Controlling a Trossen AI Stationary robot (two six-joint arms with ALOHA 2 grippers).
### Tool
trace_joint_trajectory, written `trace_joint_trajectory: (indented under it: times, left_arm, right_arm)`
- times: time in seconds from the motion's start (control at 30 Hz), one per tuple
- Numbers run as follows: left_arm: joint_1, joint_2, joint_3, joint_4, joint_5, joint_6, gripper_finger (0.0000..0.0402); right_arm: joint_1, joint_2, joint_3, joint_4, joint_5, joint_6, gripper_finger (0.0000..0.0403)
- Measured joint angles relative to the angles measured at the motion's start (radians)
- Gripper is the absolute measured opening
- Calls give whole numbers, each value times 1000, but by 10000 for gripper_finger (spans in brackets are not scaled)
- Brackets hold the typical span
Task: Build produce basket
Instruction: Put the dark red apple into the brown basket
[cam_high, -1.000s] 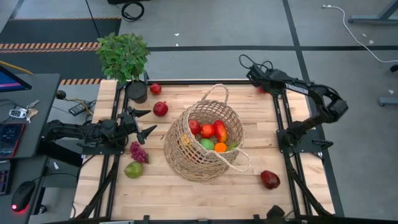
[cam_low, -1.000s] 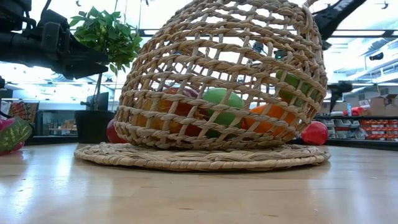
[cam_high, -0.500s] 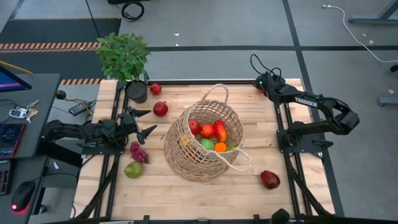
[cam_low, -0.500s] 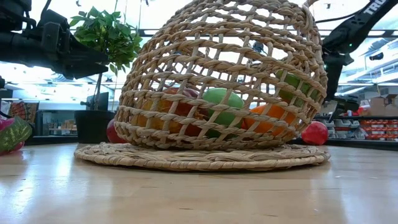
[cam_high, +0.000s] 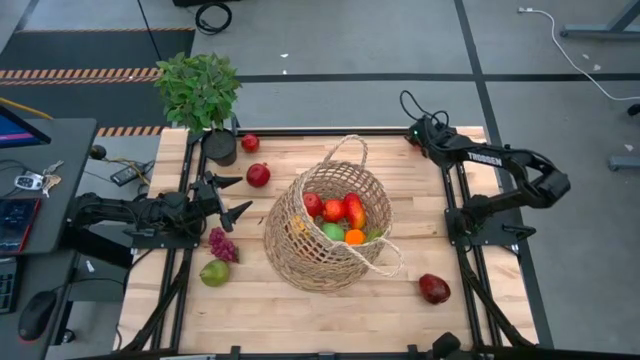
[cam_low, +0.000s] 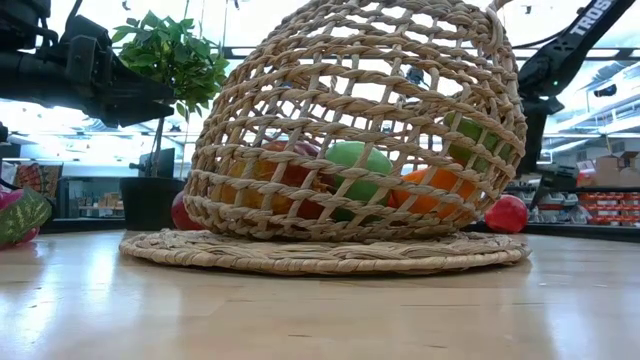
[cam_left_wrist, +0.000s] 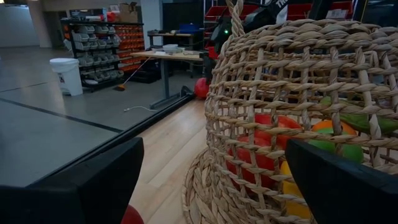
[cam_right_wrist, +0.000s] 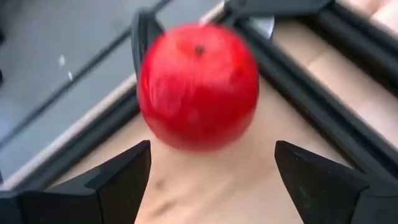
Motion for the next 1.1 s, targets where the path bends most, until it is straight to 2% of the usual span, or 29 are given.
trace_joint_trajectory:
  times: [0.27, 0.43, 0.5, 0.7, 0.8, 0.9, 1.0, 1.1]
  left_arm:
    - [0, 0, 0, 0, -1, 0, 398]
    - [0, 0, 0, 0, 0, 0, 398]
    - [0, 0, 0, 0, 0, 0, 398]
    - [0, 0, 0, 0, -1, 0, 398]
    - [0, 0, 0, 0, -1, 0, 398]
    - [0, 0, 0, 0, -1, 0, 398]
    - [0, 0, 0, 0, -1, 0, 398]
    - [0, 0, 0, 0, -1, 0, 398]
  right_arm:
    - [7, 27, 0, -16, -173, -155, 345]
    - [45, -49, 1, 1, -256, -135, 345]
    - [68, -90, 1, -10, -301, -181, 345]
    - [173, -207, 6, -234, -439, -344, 345]
    - [268, -264, 47, -413, -446, -370, 345]
    - [377, -328, 116, -503, -425, -377, 345]
    - [484, -391, 208, -490, -362, -342, 345]
    - [571, -434, 300, -430, -360, -353, 345]
